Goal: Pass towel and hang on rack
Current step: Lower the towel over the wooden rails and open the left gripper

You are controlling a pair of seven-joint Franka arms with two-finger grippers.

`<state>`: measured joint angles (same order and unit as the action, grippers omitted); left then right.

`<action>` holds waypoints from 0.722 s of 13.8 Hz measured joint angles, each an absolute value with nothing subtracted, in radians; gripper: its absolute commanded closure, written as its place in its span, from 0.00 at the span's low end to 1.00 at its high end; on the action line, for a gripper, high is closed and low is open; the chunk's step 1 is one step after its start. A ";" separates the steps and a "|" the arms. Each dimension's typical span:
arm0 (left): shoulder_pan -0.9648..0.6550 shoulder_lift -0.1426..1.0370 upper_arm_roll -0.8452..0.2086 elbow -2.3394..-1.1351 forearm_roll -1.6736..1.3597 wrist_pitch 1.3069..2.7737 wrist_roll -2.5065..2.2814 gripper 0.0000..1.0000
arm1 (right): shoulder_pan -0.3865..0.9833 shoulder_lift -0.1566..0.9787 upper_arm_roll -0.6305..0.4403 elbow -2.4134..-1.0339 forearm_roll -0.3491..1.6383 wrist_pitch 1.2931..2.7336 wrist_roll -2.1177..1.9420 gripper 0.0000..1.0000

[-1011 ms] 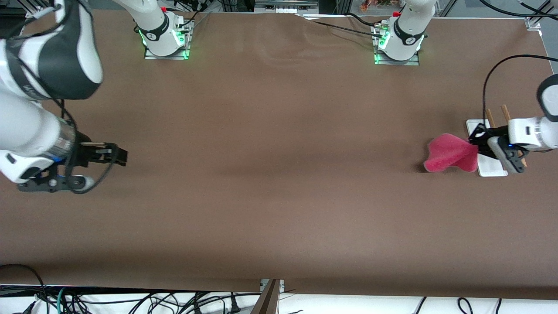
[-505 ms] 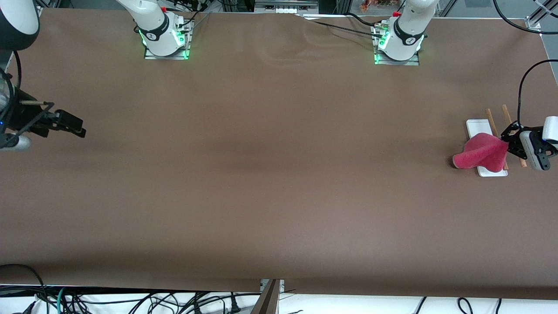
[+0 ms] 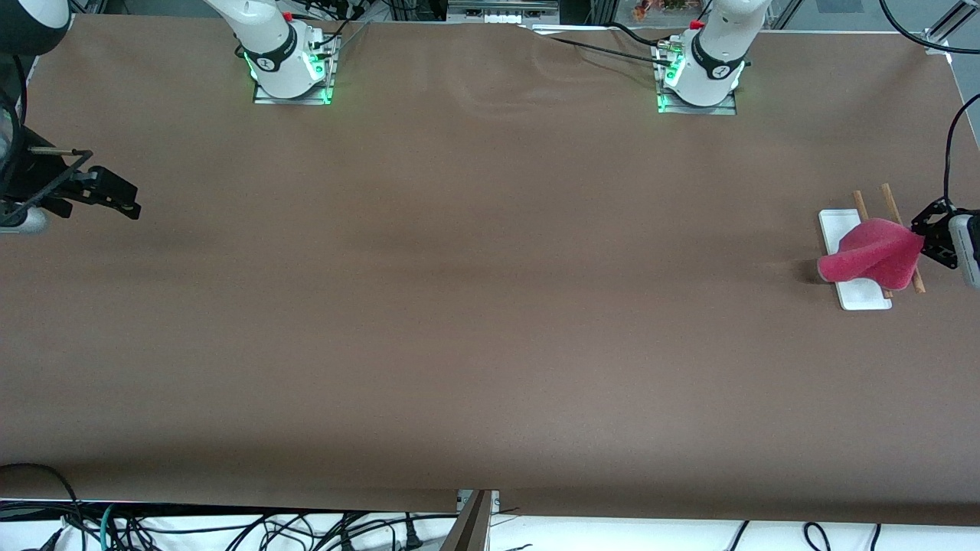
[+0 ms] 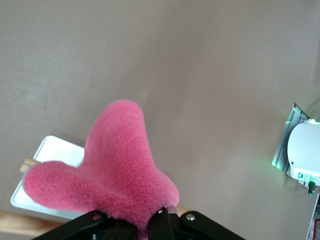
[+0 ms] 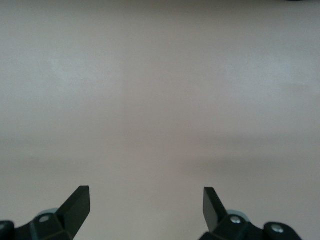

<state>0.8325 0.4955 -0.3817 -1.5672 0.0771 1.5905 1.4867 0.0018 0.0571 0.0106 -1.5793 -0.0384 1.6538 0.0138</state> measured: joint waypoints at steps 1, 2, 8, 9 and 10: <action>0.834 0.496 -0.364 -1.567 0.093 1.590 1.512 1.00 | 0.002 0.053 0.011 -1.579 -0.038 1.646 0.014 0.00; 0.836 0.497 -0.352 -1.565 0.122 1.591 1.539 1.00 | 0.002 0.052 0.014 -1.577 -0.038 1.642 0.014 0.00; 0.839 0.561 -0.278 -1.503 0.151 1.593 1.687 1.00 | 0.002 0.055 0.022 -1.576 -0.038 1.642 0.014 0.00; 0.839 0.577 -0.269 -1.491 0.151 1.593 1.706 1.00 | 0.002 0.055 0.022 -1.576 -0.038 1.642 0.014 0.00; 0.839 0.592 -0.262 -1.479 0.151 1.594 1.723 1.00 | 0.002 0.055 0.023 -1.576 -0.038 1.642 0.014 0.00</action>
